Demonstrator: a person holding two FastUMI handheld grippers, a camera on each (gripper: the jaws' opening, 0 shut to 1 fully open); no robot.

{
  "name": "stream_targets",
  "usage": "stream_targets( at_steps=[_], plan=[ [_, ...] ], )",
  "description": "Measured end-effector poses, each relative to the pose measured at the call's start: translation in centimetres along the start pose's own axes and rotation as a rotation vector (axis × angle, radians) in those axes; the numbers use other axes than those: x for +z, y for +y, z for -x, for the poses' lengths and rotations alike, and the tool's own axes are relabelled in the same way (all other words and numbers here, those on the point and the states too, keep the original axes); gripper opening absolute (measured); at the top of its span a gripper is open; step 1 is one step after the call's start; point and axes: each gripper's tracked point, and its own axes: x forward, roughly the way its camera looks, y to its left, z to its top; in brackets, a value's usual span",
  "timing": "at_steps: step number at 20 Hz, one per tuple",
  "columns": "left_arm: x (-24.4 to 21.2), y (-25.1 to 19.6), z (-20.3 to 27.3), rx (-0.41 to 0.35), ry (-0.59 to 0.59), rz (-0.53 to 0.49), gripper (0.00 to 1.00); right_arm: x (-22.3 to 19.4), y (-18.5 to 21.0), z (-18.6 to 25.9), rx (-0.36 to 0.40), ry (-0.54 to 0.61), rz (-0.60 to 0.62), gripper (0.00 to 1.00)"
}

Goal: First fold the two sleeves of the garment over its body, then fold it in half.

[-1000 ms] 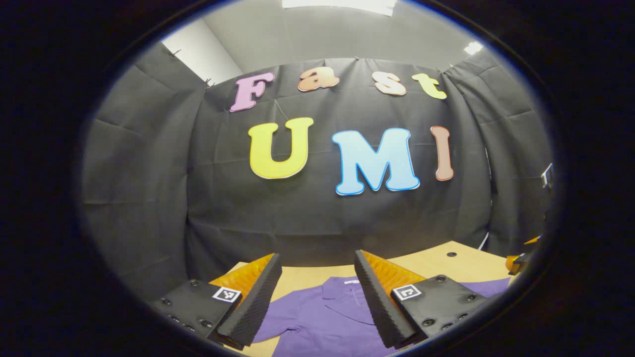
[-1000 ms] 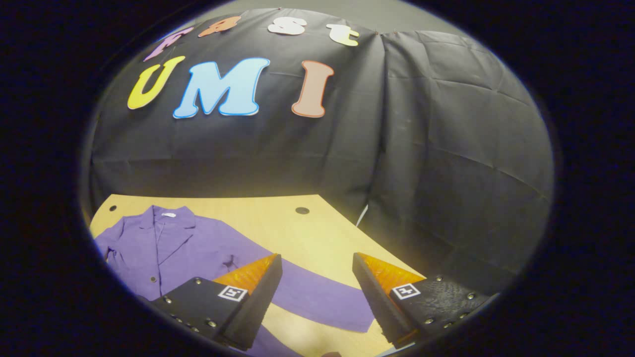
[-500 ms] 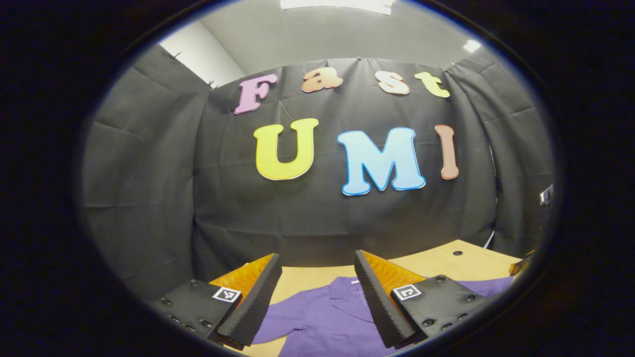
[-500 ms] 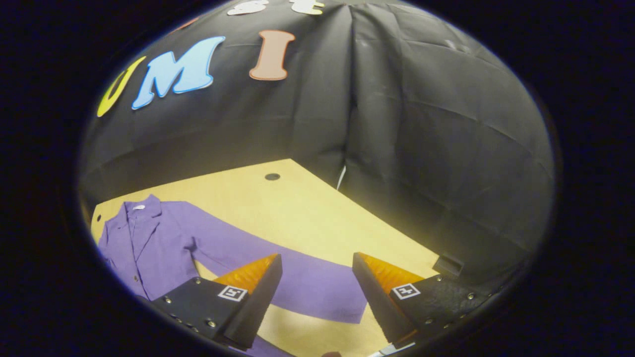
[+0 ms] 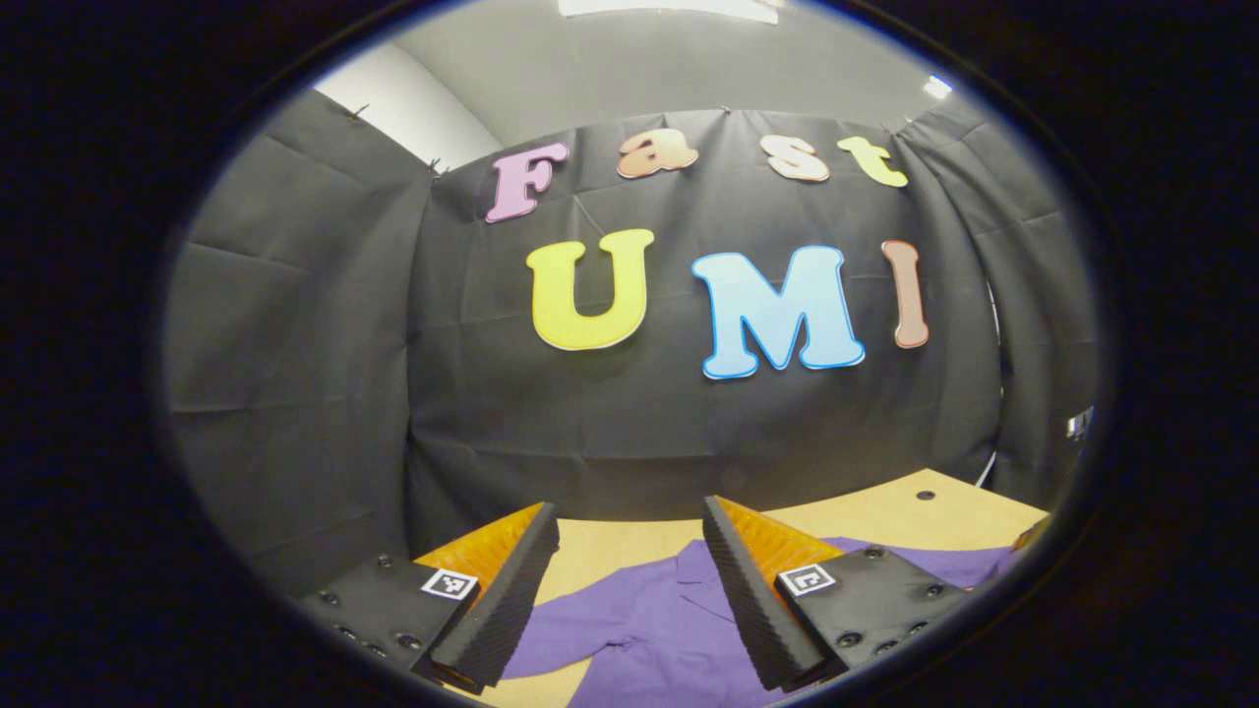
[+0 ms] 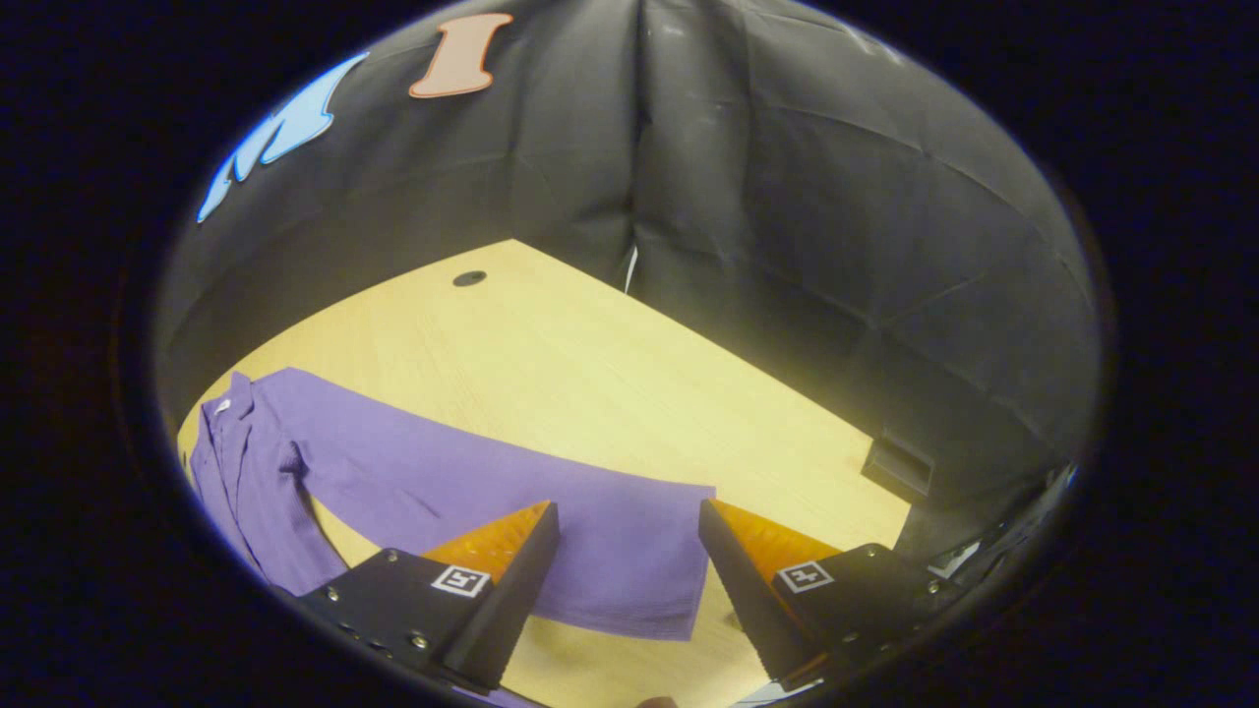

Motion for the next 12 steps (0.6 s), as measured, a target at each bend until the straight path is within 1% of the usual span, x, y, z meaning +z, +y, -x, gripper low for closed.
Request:
stream_targets(
  at_steps=[2,5,7,9,10,12],
  plan=[
    [0.0,0.1,-0.1,0.003,0.006,-0.001,0.94,-0.8,-0.6,-1.1,-0.018,0.044,-0.001,0.9],
    [-0.4,0.4,0.0,0.009,0.016,-0.005,0.94,-1.4,-1.3,-2.2,-0.049,0.073,-0.009,0.9],
    [-0.8,0.7,0.1,0.012,0.022,-0.005,0.94,-1.7,-1.1,-2.4,-0.027,0.082,-0.037,0.91],
    [-1.0,0.9,0.2,0.018,0.028,-0.008,0.94,-2.0,-1.4,-2.5,-0.026,0.08,-0.04,0.9],
    [-0.9,1.0,0.1,0.02,0.03,-0.007,0.94,-2.6,-1.4,-2.6,-0.021,0.096,-0.038,0.91],
    [-0.9,1.0,0.2,0.019,0.025,-0.003,0.94,-2.9,-1.4,-2.8,-0.011,0.097,-0.061,0.95]
  ],
)
